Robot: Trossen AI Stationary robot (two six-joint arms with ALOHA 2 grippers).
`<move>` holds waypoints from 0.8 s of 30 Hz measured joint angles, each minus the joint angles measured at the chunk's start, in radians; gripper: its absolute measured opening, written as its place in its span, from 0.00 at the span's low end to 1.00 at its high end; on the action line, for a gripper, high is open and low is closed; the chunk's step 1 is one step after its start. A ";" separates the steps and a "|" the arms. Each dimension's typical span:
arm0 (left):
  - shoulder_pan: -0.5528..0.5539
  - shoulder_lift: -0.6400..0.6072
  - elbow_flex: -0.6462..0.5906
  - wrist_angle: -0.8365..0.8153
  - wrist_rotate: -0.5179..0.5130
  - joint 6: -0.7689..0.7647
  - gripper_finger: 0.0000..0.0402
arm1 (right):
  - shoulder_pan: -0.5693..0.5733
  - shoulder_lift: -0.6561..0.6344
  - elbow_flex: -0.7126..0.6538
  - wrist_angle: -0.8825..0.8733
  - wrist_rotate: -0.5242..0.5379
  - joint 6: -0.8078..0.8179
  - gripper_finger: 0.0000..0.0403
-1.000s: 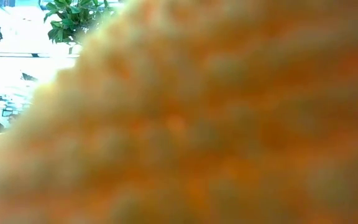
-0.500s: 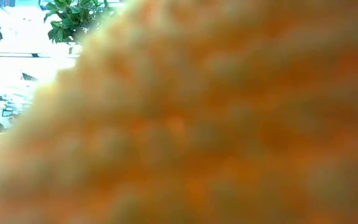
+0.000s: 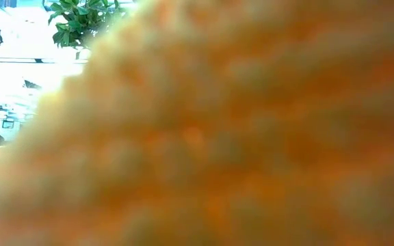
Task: Fold microfiber towels
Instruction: Put the folded pink microfiber towel into the yellow bin
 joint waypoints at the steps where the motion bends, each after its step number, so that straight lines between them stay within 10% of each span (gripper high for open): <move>1: 0.000 0.000 0.000 0.000 0.000 0.000 0.35 | -0.007 0.000 -0.011 0.003 0.002 -0.015 0.03; 24: 0.000 0.000 0.000 0.000 0.000 0.003 0.35 | -0.057 0.001 -0.097 0.078 0.000 -0.061 0.07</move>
